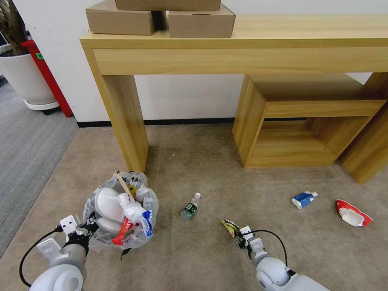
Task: Pick up the trash bin and place the garbage on the floor into it.
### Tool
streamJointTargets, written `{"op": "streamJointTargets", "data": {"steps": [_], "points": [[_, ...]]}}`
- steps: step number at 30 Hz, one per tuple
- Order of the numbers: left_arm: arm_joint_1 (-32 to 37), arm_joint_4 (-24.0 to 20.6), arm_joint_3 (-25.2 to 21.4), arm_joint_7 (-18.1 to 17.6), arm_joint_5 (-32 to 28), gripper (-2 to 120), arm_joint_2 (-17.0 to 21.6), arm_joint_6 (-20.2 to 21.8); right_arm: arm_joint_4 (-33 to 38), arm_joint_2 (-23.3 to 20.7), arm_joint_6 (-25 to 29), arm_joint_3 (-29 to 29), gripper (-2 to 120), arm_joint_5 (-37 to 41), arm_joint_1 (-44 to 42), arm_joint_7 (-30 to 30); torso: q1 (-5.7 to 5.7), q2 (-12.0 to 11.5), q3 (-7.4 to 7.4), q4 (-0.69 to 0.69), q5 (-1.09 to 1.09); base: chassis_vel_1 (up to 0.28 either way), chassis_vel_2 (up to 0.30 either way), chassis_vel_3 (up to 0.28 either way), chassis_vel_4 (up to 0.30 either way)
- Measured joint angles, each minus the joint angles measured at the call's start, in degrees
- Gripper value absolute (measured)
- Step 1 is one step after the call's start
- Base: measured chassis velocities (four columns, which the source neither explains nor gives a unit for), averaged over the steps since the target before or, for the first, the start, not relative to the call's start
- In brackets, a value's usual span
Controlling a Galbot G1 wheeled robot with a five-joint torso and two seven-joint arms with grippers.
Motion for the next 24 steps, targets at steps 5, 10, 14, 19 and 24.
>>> {"op": "streamJointTargets", "data": {"steps": [5, 10, 14, 19, 24], "points": [[-0.13, 0.06, 0.48, 0.02, 0.04, 0, -0.04, -0.10, -1.23, 0.33, 1.03, 0.11, 31, -0.84, 0.36, -0.43, 0.00, 0.00, 0.00, 0.00, 0.00, 0.000, 0.000, 0.000, 0.000], [-0.28, 0.06, 0.84, 0.02, 0.19, 0, -0.34, -0.14, -2.62, 0.65, 2.18, 0.04, 18, -1.49, 0.78, -1.07, 0.00, 0.00, 0.00, 0.00, 0.00, 0.000, 0.000, 0.000, 0.000], [-0.27, 0.01, 0.99, 0.03, 0.34, 0, -0.47, -0.14, -3.09, 0.71, 2.67, 0.01, 14, -1.72, 0.87, -1.26, 0.00, 0.00, 0.00, 0.00, 0.00, 0.000, 0.000, 0.000, 0.000], [-0.23, -0.16, 1.06, 0.03, 0.64, 0, -0.66, -0.15, -3.42, 0.73, 3.72, 0.16, 3, -2.13, 0.92, -1.47, 0.00, 0.00, 0.00, 0.00, 0.01, 0.000, 0.000, 0.000, 0.000], [-0.01, -0.18, 1.20, 0.02, 1.20, 0, -1.02, -0.27, -1.96, 0.27, 4.68, 1.69, 0, -2.26, 0.11, -1.77, 0.00, 0.00, 0.00, 0.00, 0.00, 0.000, 0.000, 0.000, 0.000]]}}
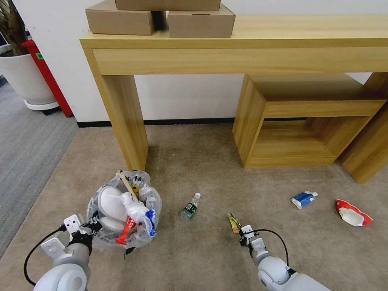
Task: Pick up the trash bin and place the garbage on the floor into it.
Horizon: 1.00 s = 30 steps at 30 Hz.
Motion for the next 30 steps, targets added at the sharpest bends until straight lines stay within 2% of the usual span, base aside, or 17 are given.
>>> {"op": "streamJointTargets", "data": {"steps": [5, 8, 9, 12, 13, 17, 18, 20, 21, 24, 25, 28, 30], "points": [[0.12, -0.01, 0.08, 0.01, 0.20, 0, -0.12, -0.10, 2.90, -1.02, 2.00, 2.38, 0, -0.58, -1.67, -0.59, 0.00, 0.00, 0.00, 0.00, 0.00, 0.000, 0.000, 0.000, 0.000], [0.25, -0.29, 0.06, 0.01, 0.20, 0, 0.02, -0.09, 7.59, -2.68, 9.91, 6.37, 0, -0.44, -3.96, -5.67, 0.00, 0.00, 0.00, -0.01, 0.00, 0.000, 0.000, 0.000, 0.000], [0.25, -0.29, 0.06, 0.01, 0.20, 0, 0.02, -0.09, 7.59, -2.68, 9.91, 6.37, 0, -0.44, -3.96, -5.67, 0.00, 0.00, 0.00, -0.01, 0.00, 0.000, 0.000, 0.000, 0.000], [0.50, -0.88, 0.02, -0.01, 0.04, 0, 0.28, 0.09, 14.18, -4.28, 15.95, 9.70, 0, 1.37, -5.66, -11.53, 0.00, 0.00, 0.00, 0.00, -0.01, 0.000, 0.000, 0.000, 0.000], [0.50, -0.88, 0.02, -0.01, 0.04, 0, 0.28, 0.09, 14.18, -4.28, 15.95, 9.70, 0, 1.37, -5.66, -11.53, 0.00, 0.00, 0.00, 0.00, -0.01, 0.000, 0.000, 0.000, 0.000], [0.76, -1.85, -0.10, -0.30, -0.29, 0, 0.71, 0.56, 27.10, -7.50, 20.90, 10.81, 0, 6.45, -4.86, -18.64, 0.00, 0.00, 0.00, -0.01, -0.01, 0.000, 0.000, 0.000, 0.000], [0.76, -1.85, -0.10, -0.30, -0.29, 0, 0.71, 0.56, 27.10, -7.50, 20.90, 10.81, 0, 6.45, -4.86, -18.64, 0.00, 0.00, 0.00, -0.01, -0.01, 0.000, 0.000, 0.000, 0.000], [0.96, -2.39, -0.14, -0.39, -0.37, 0, 0.64, 0.77, 32.12, -9.42, 22.41, 7.99, 0, 10.39, -1.50, -22.04, 0.00, 0.00, 0.00, 0.00, 0.00, 0.000, 0.000, 0.000, 0.000], [0.96, -2.39, -0.14, -0.39, -0.37, 0, 0.64, 0.77, 32.12, -9.42, 22.41, 7.99, 0, 10.39, -1.50, -22.04, 0.00, 0.00, 0.00, 0.00, 0.00, 0.000, 0.000, 0.000, 0.000], [1.65, -3.18, -0.49, -0.43, -0.26, 0, -0.06, 0.81, 35.55, -11.42, 24.57, 0.87, 0, 17.97, 5.63, -27.66, 0.00, 0.00, 0.00, 0.00, -0.01, 0.000, 0.000, 0.000, 0.000], [1.65, -3.18, -0.49, -0.43, -0.26, 0, -0.06, 0.81, 35.55, -11.42, 24.57, 0.87, 0, 17.97, 5.63, -27.66, 0.00, 0.00, 0.00, 0.00, -0.01, 0.000, 0.000, 0.000, 0.000], [1.80, -4.06, -0.58, -0.52, -0.09, 0, -0.72, 1.01, 38.10, -12.17, 24.06, -6.92, 0, 24.40, 13.34, -29.02, 0.00, 0.00, 0.00, 0.01, 0.00, 0.000, 0.000, 0.000, 0.000], [1.79, -4.21, -0.56, -0.53, -0.06, 0, -0.79, 1.09, 39.09, -12.25, 22.92, -9.13, 0, 25.76, 15.37, -27.92, 0.00, 0.00, 0.00, 0.00, 0.00, 0.000, 0.000, 0.000, 0.000]]}}
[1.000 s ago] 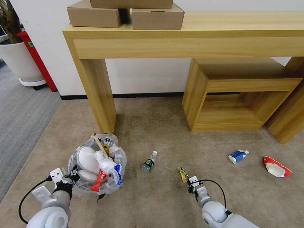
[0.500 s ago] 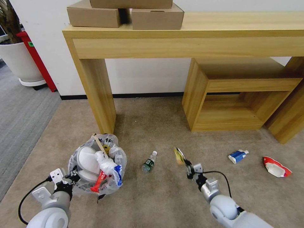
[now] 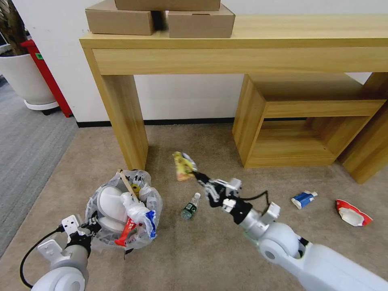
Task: Pick up the trash bin and place the garbage on the floor into it.
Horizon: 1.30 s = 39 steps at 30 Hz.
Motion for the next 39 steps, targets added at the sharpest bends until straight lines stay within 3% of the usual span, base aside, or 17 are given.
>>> {"op": "streamJointTargets", "data": {"steps": [3, 7, 10, 18, 23, 26, 35, 39], "points": [[-0.08, -0.41, 0.05, -0.09, 0.21, 0, -0.44, 0.27, 2.04, 0.15, -3.40, -7.78, 0, 2.87, 6.02, 5.67, 0.00, 0.00, 0.00, 0.01, 0.00, 0.000, 0.000, 0.000, 0.000], [-0.18, -0.77, 0.20, -0.18, 0.44, 0, -0.97, 0.50, 2.11, 0.79, -5.13, -13.43, 0, 3.36, 9.80, 8.75, 0.00, 0.00, 0.00, 0.00, -0.01, 0.000, 0.000, 0.000, 0.000], [-0.15, -1.29, 0.35, -0.18, 0.90, 0, -1.60, 0.62, 1.31, 3.03, -7.72, -20.04, 0, 4.01, 14.46, 13.42, 0.00, 0.00, 0.00, 0.00, -0.01, 0.000, 0.000, 0.000, 0.000], [0.10, -2.32, -0.08, -0.18, 1.01, 0, -2.09, 0.64, -2.14, 7.10, -12.18, -26.49, 0, 3.17, 18.27, 20.99, 0.00, 0.00, 0.00, 0.00, 0.00, 0.000, 0.000, 0.000, 0.000], [0.73, -3.08, -0.35, -0.14, 1.26, 0, -2.59, 0.63, -3.63, 9.25, -13.79, -28.88, 0, 2.63, 20.56, 22.15, 0.00, 0.00, 0.00, -0.01, -0.01, 0.000, 0.000, 0.000, 0.000], [1.76, -4.31, -1.05, -0.07, 1.60, 0, -3.25, 0.38, -5.19, 12.75, -14.47, -32.48, 0, 2.99, 24.97, 23.30, 0.00, 0.00, 0.00, 0.01, -0.01, 0.000, 0.000, 0.000, 0.000], [2.40, -5.40, -1.48, -0.05, 1.61, 0, -3.35, 0.24, -6.13, 16.02, -18.01, -35.59, 0, 4.50, 29.51, 28.39, 0.00, 0.00, 0.00, 0.00, -0.01, 0.000, 0.000, 0.000, 0.000], [3.05, -6.23, -1.45, 0.07, 1.82, 0, -3.46, 0.10, -7.20, 20.17, -21.21, -36.91, 0, 5.69, 32.38, 32.56, 0.00, 0.00, 0.00, 0.00, -0.01, 0.000, 0.000, 0.000, 0.000]]}}
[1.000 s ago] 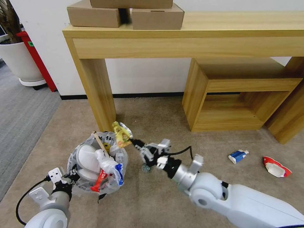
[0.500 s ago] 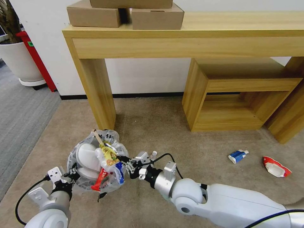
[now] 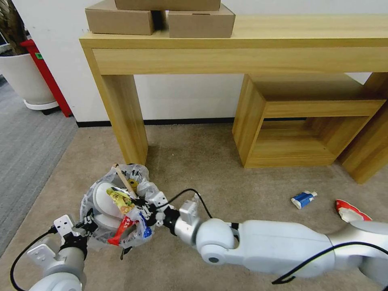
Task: Pick up the trash bin and place the garbage on the floor into it.
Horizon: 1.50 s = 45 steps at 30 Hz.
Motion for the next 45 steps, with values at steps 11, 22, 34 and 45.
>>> {"op": "streamJointTargets", "data": {"steps": [11, 22, 34, 45], "points": [[1.06, -0.98, -0.40, 0.10, -0.10, 0, 0.47, -0.50, -0.39, 6.30, -8.31, -1.22, 0, 3.00, 2.25, 9.94, 0.00, 0.00, 0.00, 0.00, 0.00, 0.000, 0.000, 0.000, 0.000], [1.21, -0.84, -0.07, 0.27, -0.05, 0, 0.48, -0.94, -0.25, 7.40, -16.17, -1.19, 0, 6.33, 1.69, 18.18, 0.00, 0.00, -0.01, 0.00, 0.01, 0.000, 0.000, 0.000, 0.000], [2.02, -0.85, 0.23, 0.99, 0.53, 0, 0.30, -1.64, -1.75, 10.41, -18.10, -1.50, 0, 7.61, 1.00, 21.17, 0.00, 0.00, 0.00, 0.00, 0.01, 0.000, 0.000, 0.000, 0.000], [1.26, 0.85, 0.21, 1.02, 0.63, 0, 0.35, -1.71, -0.23, 8.18, -17.27, -0.39, 32, 6.78, 0.74, 19.67, 0.00, 0.00, 0.00, 0.00, 0.01, 0.000, 0.000, 0.000, 0.000]]}}
